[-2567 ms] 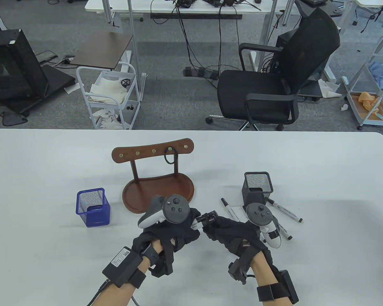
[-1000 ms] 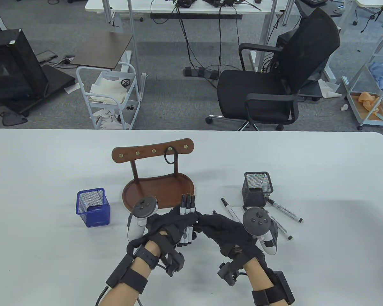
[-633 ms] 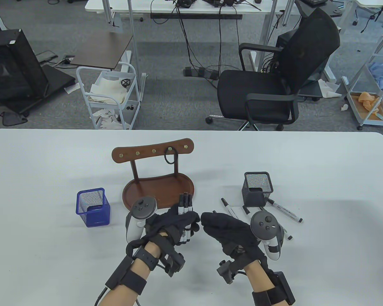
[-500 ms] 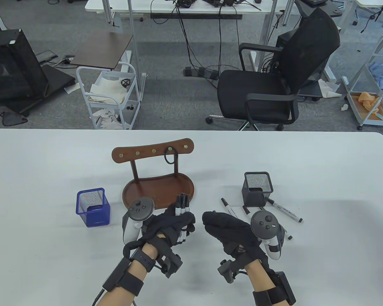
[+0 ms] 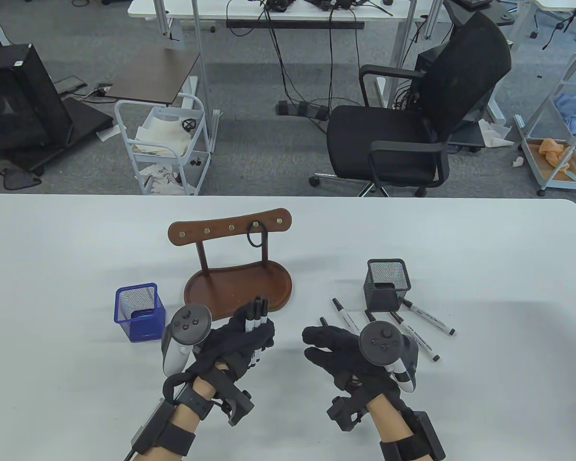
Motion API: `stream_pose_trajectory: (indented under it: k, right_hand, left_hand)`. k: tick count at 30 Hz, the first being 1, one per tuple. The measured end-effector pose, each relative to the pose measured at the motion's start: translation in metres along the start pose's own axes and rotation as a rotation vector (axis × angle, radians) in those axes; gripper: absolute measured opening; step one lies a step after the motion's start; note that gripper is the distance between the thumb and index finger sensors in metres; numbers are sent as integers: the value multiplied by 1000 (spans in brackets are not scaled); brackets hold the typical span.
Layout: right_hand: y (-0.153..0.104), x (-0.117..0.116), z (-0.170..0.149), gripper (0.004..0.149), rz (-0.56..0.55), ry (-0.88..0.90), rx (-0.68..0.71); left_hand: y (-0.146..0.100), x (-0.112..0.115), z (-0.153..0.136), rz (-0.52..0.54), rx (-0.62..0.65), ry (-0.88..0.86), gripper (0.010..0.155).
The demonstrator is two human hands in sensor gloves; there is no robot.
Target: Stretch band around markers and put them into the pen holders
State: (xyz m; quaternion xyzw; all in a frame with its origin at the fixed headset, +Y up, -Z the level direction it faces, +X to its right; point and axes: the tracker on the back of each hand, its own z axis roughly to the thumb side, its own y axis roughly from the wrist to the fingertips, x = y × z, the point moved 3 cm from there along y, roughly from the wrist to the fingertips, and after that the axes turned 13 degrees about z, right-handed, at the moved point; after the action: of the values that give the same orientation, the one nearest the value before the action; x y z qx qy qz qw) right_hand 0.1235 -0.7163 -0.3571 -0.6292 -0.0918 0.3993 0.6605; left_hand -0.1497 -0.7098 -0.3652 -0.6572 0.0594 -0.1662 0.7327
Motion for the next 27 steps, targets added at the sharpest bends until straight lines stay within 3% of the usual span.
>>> stream_pose_trajectory:
  k: [16, 21, 27]
  right_hand:
    - [1, -5, 3, 43, 27, -67, -1]
    - [1, -5, 4, 43, 27, -78, 1]
    - [1, -5, 4, 43, 26, -91, 4]
  left_hand:
    - [12, -117, 4, 298, 28, 149, 50]
    - [15, -153, -4, 381, 4, 175, 50]
    - [19, -180, -26, 441, -51, 197, 50]
